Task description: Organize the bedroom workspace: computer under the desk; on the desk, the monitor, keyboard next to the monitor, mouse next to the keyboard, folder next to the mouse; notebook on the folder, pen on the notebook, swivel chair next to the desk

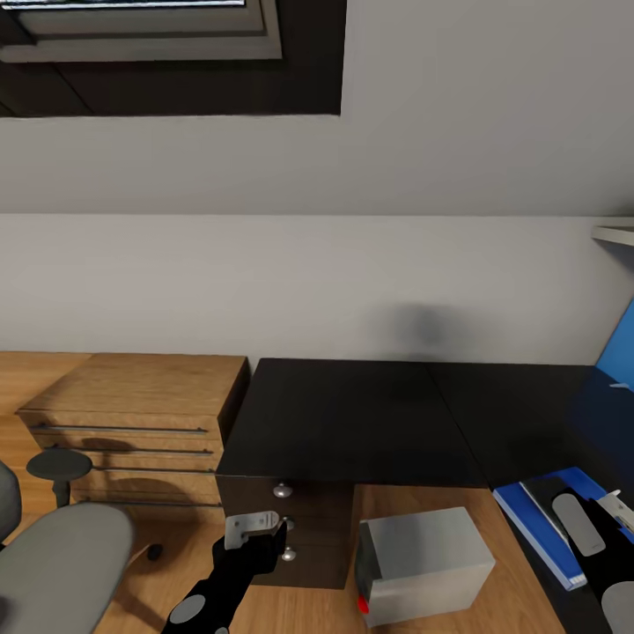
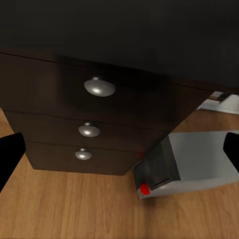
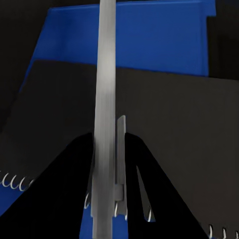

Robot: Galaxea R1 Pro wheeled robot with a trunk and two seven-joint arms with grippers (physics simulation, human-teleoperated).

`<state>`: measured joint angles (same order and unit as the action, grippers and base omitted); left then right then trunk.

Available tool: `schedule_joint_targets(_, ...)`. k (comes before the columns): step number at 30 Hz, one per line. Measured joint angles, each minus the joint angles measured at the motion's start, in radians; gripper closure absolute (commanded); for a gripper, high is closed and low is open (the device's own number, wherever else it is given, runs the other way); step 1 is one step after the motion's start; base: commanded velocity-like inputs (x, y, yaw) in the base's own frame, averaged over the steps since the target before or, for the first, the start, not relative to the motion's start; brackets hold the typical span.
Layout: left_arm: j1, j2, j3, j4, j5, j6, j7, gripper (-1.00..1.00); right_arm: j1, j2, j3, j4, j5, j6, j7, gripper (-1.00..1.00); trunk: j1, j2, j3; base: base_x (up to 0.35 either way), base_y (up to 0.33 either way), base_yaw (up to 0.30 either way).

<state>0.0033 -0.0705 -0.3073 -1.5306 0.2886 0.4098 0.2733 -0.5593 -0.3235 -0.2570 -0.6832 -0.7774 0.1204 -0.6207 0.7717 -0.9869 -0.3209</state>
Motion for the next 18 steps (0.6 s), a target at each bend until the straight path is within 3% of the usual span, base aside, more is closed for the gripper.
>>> schedule_joint_targets(18,0.0,0.0,0.0,0.0,0.0,0.0,0.001,-1.0,0.0,0.0,0.0,0.0,-0.001,0.0,0.0,1.0,0.069,-0.126,-0.056,0.0,0.0,0.0)
